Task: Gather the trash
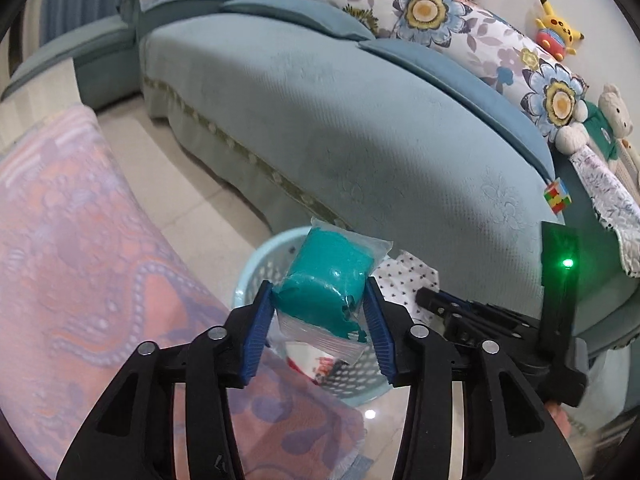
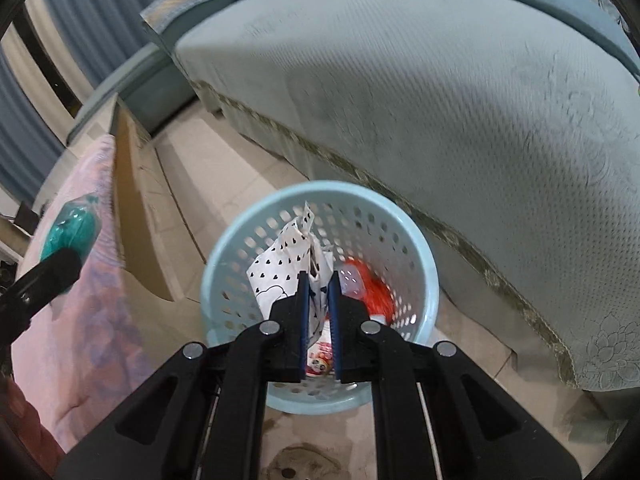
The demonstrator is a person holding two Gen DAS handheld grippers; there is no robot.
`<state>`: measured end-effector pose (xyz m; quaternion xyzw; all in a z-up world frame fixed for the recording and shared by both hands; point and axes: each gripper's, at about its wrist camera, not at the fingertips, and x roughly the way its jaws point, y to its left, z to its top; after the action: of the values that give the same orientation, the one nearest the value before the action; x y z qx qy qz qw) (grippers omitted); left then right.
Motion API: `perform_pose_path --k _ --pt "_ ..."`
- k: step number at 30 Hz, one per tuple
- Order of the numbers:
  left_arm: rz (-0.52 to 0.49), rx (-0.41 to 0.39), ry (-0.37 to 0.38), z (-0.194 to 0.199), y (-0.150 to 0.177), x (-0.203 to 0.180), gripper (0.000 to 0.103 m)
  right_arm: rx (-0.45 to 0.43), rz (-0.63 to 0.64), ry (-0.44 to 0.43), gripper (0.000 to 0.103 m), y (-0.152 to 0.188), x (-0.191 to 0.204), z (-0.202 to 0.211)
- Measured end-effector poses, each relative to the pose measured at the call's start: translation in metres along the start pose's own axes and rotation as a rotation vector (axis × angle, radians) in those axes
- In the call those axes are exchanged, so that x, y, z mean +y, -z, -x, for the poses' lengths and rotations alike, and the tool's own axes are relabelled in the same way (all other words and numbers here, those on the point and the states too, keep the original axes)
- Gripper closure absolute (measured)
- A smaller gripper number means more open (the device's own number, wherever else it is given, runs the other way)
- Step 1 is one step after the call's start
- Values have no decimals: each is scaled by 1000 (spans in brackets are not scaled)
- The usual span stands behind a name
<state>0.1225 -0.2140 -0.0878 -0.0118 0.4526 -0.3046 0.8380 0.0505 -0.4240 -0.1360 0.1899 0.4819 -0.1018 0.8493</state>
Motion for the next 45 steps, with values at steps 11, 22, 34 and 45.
perform_pose_path --k 11,22,34,45 --pt "-2 -20 9 10 3 -1 39 10 -16 -17 69 9 -9 -3" --pt "-14 -181 0 82 1 -5 28 -193 134 -35 56 11 46 79" --pt "-38 -494 -282 180 46 22 17 -588 243 -12 48 50 110 168" --pt "30 -618 -472 187 75 51 16 -693 267 -2 40 80 138 168"
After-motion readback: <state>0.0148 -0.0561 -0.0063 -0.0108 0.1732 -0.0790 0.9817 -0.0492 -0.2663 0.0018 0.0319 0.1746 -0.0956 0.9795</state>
